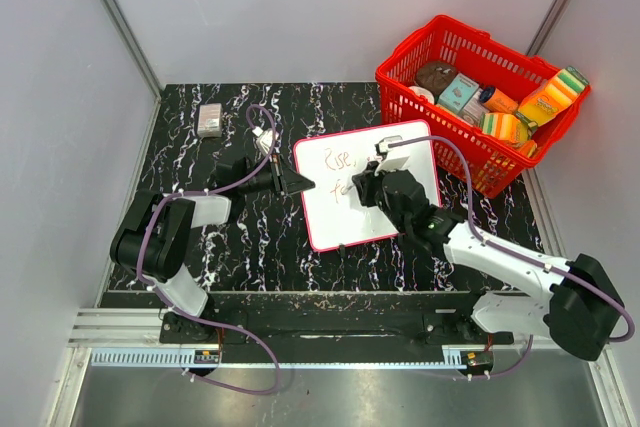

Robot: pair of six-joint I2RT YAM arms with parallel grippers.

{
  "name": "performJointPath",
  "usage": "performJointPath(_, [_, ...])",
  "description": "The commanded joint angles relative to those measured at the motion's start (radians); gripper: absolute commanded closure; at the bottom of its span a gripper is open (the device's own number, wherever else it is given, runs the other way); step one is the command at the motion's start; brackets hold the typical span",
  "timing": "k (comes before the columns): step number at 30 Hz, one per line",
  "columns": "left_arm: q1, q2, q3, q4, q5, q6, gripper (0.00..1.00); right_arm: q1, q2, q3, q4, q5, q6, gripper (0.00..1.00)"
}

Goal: Write a sentence on the whiteboard
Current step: Put down the whiteboard on the whiteboard stand.

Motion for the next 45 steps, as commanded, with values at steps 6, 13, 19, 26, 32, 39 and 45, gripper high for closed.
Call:
performJointPath(6, [-0.018,-0.024,0.018,0.016,-0.010,0.091,1.00,0.002,-0.019,-0.007,-0.033,0.083,-0.010,1.00])
performJointPath(13, [-0.016,-0.024,0.018,0.016,-0.008,0.091,1.00,0.002,0.006,0.030,-0.006,0.114,-0.022,1.00])
performJointPath(19, [-0.018,-0.024,0.018,0.016,-0.008,0.091,1.00,0.001,0.033,0.073,0.017,0.114,-0.042,1.00])
performJointPath(26, [-0.016,-0.024,0.018,0.018,-0.010,0.090,1.00,0.001,0.041,0.084,0.028,0.099,-0.044,1.00])
performJointPath(32, [-0.018,-0.022,0.020,0.016,-0.010,0.091,1.00,0.001,-0.008,0.050,0.056,0.065,-0.044,1.00])
performJointPath(39, [-0.018,-0.024,0.020,0.018,-0.008,0.090,1.00,-0.005,-0.051,0.032,0.054,0.100,-0.053,1.00])
performJointPath(45, [-0.019,-0.024,0.020,0.018,-0.008,0.091,1.00,-0.024,-0.022,0.036,0.051,0.091,-0.050,1.00])
